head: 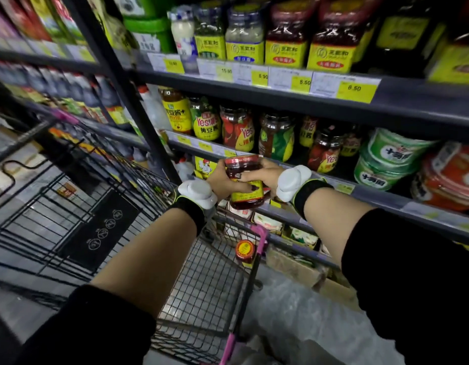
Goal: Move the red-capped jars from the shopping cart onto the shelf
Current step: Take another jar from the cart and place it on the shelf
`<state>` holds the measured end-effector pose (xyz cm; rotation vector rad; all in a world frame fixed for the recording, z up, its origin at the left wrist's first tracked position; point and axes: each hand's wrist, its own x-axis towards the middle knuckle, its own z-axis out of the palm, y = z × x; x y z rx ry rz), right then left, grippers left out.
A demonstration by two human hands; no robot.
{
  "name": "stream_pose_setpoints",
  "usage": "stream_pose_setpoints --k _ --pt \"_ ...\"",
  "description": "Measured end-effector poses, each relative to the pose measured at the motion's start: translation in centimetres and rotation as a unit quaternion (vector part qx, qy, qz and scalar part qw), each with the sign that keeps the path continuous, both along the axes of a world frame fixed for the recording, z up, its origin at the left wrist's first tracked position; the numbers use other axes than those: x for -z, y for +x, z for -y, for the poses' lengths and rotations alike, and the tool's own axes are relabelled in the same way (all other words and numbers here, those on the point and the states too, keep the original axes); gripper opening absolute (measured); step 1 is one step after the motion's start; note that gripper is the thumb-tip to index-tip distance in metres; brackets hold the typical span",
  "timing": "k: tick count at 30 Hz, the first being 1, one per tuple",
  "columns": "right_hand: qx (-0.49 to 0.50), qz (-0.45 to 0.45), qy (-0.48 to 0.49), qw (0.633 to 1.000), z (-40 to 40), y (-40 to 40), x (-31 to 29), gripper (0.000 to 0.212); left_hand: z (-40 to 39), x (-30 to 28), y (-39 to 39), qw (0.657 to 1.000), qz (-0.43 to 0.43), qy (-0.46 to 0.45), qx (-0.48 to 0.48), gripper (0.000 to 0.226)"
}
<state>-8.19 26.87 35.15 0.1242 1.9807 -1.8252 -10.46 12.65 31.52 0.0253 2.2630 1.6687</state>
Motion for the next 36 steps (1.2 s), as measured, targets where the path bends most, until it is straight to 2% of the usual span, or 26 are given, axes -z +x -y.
stream_pose_setpoints --k 7,16,21,25,28,33,36 --pt "0.037 -0.048 0.018 0.998 -1.2 -0.7 -1.9 0.054 -1.0 -2.4 -1.0 0.998 -0.053 0.002 0.020 0.099" --pt "0.043 -0.179 0.060 0.981 -2.0 -2.1 -5.3 0.053 -1.9 -6.9 -2.6 0.991 -0.129 0.008 0.022 0.104" --pt "0.078 -0.283 0.123 0.948 -2.4 -1.8 -7.9 0.051 -2.6 -10.1 -3.0 0.984 -0.167 0.057 0.032 0.099" --pt "0.118 -0.345 0.116 0.924 -3.1 -1.9 -9.3 0.046 -3.5 -12.4 -3.2 0.979 -0.178 0.090 0.050 0.090" --pt "0.143 -0.371 0.145 0.906 -3.9 -1.8 -10.2 0.048 -4.4 -14.0 -2.8 0.973 -0.198 0.098 0.064 0.090" --pt "0.189 -0.401 0.182 0.878 -6.1 -0.8 -12.2 0.065 -6.6 -16.2 -2.4 0.959 -0.246 0.101 0.095 0.093" --pt "0.212 -0.408 0.206 0.864 -7.6 -0.3 -13.1 0.060 -8.1 -17.2 -2.4 0.950 -0.281 0.082 0.104 0.085"
